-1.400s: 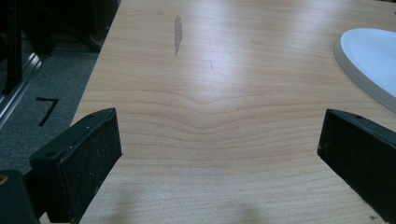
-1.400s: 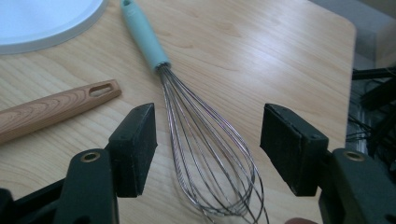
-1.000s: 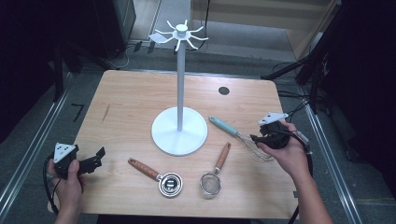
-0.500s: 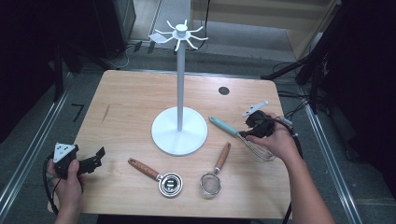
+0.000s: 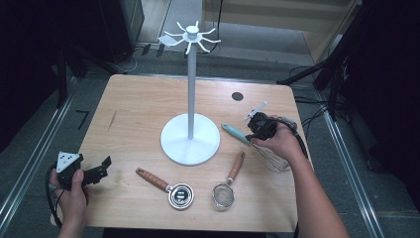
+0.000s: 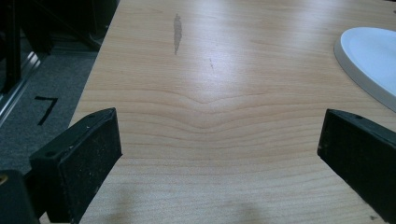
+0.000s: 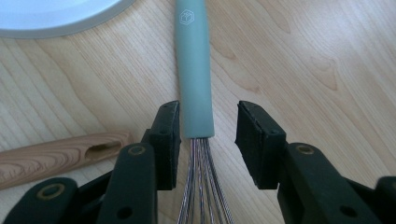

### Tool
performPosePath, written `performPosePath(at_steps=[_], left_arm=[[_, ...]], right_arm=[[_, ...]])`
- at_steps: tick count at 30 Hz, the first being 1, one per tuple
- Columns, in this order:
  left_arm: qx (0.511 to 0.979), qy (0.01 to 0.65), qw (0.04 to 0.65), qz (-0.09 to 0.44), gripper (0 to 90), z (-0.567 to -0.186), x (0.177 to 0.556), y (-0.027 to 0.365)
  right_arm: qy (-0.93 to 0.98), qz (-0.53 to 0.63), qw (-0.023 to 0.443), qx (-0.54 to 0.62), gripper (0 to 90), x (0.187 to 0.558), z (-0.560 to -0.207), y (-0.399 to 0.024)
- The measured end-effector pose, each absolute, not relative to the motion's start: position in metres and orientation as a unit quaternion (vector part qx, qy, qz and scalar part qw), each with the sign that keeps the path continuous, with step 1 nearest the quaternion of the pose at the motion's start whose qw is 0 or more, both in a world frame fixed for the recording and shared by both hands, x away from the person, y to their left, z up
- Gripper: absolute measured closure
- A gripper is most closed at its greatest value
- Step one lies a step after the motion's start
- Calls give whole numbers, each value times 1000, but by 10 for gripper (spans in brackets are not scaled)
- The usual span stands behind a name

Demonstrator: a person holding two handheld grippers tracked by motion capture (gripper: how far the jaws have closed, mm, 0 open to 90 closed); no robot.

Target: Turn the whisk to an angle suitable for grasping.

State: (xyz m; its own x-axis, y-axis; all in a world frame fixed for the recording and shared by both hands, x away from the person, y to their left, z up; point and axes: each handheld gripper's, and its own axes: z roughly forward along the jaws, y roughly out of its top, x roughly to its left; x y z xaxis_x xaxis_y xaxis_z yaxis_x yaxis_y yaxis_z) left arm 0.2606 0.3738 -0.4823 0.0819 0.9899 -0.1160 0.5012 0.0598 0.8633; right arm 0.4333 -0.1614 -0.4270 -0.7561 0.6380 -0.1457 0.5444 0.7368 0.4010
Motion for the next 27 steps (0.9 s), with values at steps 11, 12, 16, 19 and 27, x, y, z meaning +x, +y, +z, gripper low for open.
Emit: performPosePath(at_steps=[11, 12, 16, 19, 27], left_arm=[[616, 606, 403, 301, 0, -482, 261, 374], [616, 606, 403, 301, 0, -482, 261, 374], [616, 606, 404, 301, 0, -482, 261, 374], [615, 607, 404, 300, 0, -482, 261, 374], [615, 607, 403, 300, 0, -482, 261, 374]], right_arm=[[927, 134, 109, 332, 680, 449, -443, -153], [928, 131, 104, 334, 680, 450, -445, -153], [929, 117, 91, 339, 694, 454, -453, -150], [927, 116, 86, 347, 687, 455, -455, -149], [922, 117, 60, 364, 694, 461, -464, -153]])
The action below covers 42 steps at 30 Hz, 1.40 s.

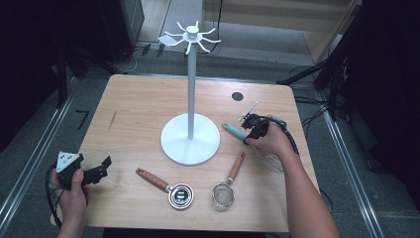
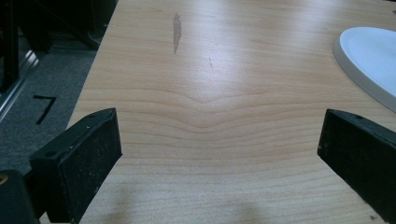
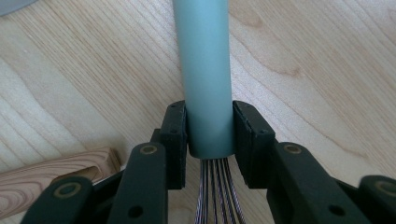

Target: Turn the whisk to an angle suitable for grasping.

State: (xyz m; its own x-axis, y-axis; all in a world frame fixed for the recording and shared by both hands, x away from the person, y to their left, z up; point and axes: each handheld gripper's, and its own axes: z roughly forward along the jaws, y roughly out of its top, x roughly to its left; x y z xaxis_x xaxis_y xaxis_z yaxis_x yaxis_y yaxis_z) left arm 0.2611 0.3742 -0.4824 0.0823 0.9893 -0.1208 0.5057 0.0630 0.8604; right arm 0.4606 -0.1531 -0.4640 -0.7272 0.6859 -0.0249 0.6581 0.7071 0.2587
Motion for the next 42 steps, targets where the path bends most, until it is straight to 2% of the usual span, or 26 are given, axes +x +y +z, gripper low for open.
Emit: performPosePath(at_steps=[6, 13, 17, 34, 42], left_arm=[[615, 608, 403, 300, 0, -482, 261, 374], [614, 609, 404, 299, 0, -482, 261, 374], [615, 608, 403, 299, 0, -482, 261, 374], [616, 607, 403, 301, 0, -482, 261, 374], [616, 607, 402, 301, 0, -482, 261, 374]], right_arm=[[916, 120, 46, 379, 709, 460, -464, -155], [903, 161, 78, 390, 711, 456, -460, -168], [895, 191, 106, 389, 711, 450, -444, -177], [848, 306, 169, 398, 712, 427, -411, -191], [819, 370, 183, 399, 711, 418, -395, -196]])
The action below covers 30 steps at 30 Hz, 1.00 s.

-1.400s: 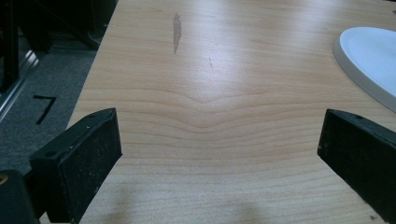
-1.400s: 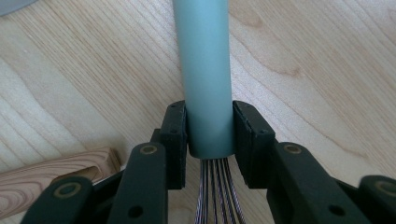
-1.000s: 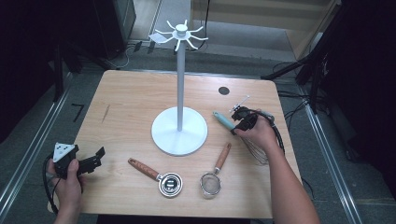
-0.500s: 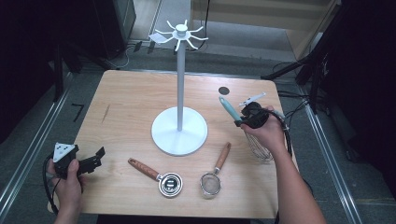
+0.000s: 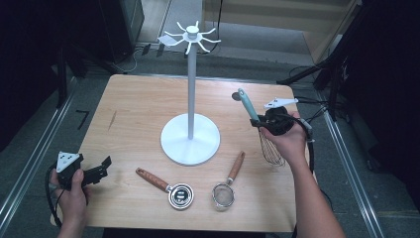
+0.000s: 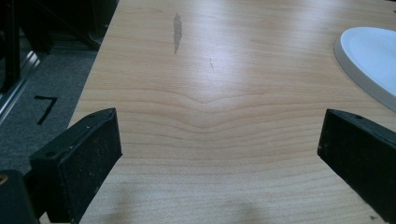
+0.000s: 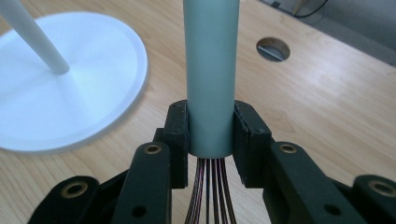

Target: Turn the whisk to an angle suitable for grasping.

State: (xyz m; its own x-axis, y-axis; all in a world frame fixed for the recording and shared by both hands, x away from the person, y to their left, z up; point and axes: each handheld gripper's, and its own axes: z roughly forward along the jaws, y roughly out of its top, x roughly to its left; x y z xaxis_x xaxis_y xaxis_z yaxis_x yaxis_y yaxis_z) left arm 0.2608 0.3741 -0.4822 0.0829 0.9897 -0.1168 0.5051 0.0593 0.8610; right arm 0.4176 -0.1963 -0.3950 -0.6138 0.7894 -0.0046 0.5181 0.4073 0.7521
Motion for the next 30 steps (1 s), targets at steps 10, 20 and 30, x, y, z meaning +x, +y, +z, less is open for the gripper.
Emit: performPosePath(at_steps=[10, 20, 30], left_arm=[[616, 607, 402, 302, 0, -482, 261, 374], [616, 607, 402, 302, 0, -482, 261, 374], [616, 607, 402, 302, 0, -482, 261, 374]], right_arm=[[790, 423, 201, 395, 712, 409, -383, -197], [767, 462, 213, 391, 711, 400, -373, -192], [749, 501, 220, 375, 711, 388, -361, -184]])
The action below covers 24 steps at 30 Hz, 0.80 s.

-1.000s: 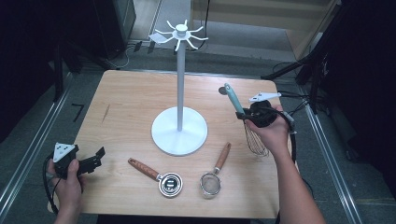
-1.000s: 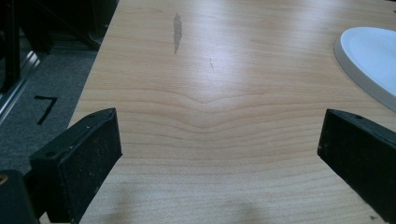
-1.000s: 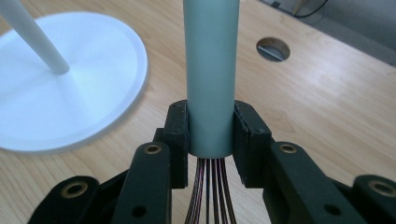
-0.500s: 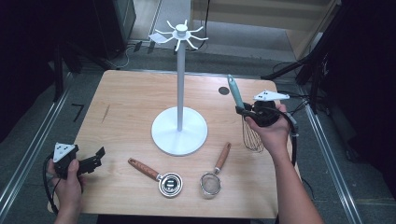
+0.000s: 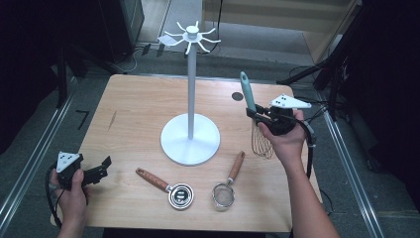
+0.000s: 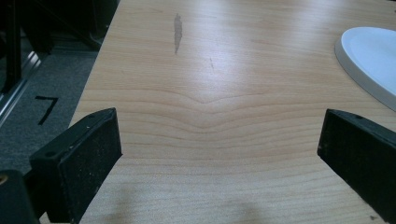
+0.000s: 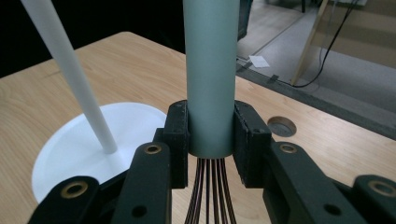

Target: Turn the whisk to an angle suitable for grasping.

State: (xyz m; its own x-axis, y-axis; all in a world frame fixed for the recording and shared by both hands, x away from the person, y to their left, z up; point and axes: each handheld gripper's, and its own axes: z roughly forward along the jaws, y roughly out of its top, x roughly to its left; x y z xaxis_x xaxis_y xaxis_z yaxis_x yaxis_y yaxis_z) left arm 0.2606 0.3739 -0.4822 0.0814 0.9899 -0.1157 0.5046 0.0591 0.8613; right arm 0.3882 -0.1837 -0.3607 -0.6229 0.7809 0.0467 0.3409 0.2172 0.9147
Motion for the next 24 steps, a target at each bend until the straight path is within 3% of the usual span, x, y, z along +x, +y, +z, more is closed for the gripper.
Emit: performPosePath(at_steps=[24], left_arm=[[617, 606, 400, 302, 0, -482, 260, 374]], right_arm=[[728, 564, 217, 323, 711, 360, -340, -148]])
